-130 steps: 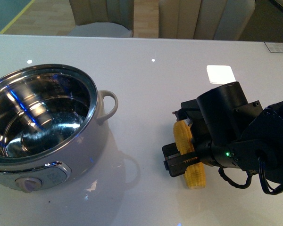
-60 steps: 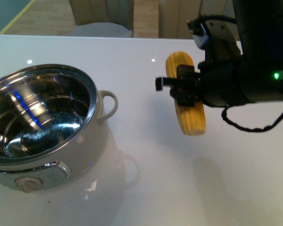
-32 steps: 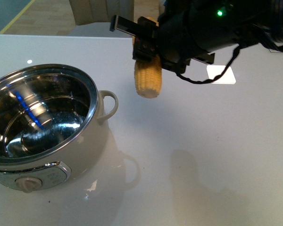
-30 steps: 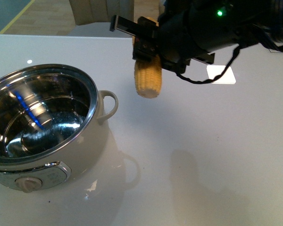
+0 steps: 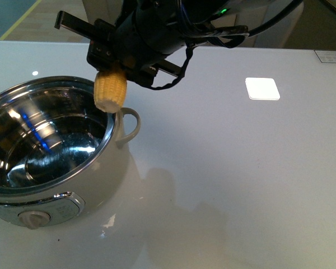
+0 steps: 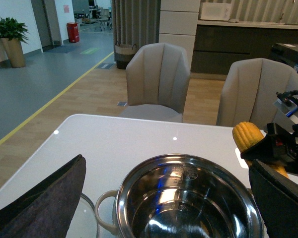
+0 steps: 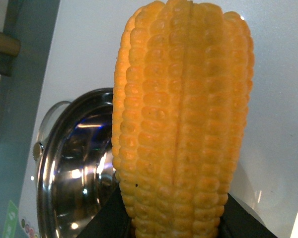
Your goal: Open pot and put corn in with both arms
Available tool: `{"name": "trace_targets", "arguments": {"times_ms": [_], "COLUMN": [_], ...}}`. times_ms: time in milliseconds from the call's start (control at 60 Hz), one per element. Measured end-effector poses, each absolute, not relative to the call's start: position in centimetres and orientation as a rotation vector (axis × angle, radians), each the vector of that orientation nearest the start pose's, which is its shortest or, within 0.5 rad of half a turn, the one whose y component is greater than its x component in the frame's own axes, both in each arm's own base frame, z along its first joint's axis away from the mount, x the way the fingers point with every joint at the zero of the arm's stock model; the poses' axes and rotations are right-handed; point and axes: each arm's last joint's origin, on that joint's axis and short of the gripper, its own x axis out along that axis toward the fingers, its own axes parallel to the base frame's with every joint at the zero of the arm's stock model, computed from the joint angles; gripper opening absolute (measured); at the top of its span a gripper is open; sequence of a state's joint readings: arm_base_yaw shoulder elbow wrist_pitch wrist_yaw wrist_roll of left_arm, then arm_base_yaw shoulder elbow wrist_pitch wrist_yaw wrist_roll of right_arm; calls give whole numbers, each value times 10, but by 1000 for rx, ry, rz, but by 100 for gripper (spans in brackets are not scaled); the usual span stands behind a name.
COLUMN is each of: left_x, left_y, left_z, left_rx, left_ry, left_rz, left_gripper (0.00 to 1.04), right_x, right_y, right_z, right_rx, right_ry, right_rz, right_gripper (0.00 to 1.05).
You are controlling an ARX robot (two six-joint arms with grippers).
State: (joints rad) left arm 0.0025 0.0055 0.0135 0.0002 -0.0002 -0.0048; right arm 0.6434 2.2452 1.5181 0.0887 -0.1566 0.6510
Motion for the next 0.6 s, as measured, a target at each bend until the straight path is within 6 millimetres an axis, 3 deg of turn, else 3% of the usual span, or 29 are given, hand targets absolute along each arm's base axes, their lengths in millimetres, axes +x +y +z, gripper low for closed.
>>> {"name": "trace_targets", "arguments": {"times_ms": [334,600], "left_x": [97,97], "left_y": [0,0], "left_z": [168,168], "left_rx": [-5,-5], "left_ry": [-8,-8], "left_rz": [3,3], "left_gripper": [98,98], "right_x": [384,379], "right_y": [329,339], "right_z": [131,121], "right_rx": [578,601], "right_ry": [945,1015], "right_rz": [616,617], "right_gripper": [23,23]}}
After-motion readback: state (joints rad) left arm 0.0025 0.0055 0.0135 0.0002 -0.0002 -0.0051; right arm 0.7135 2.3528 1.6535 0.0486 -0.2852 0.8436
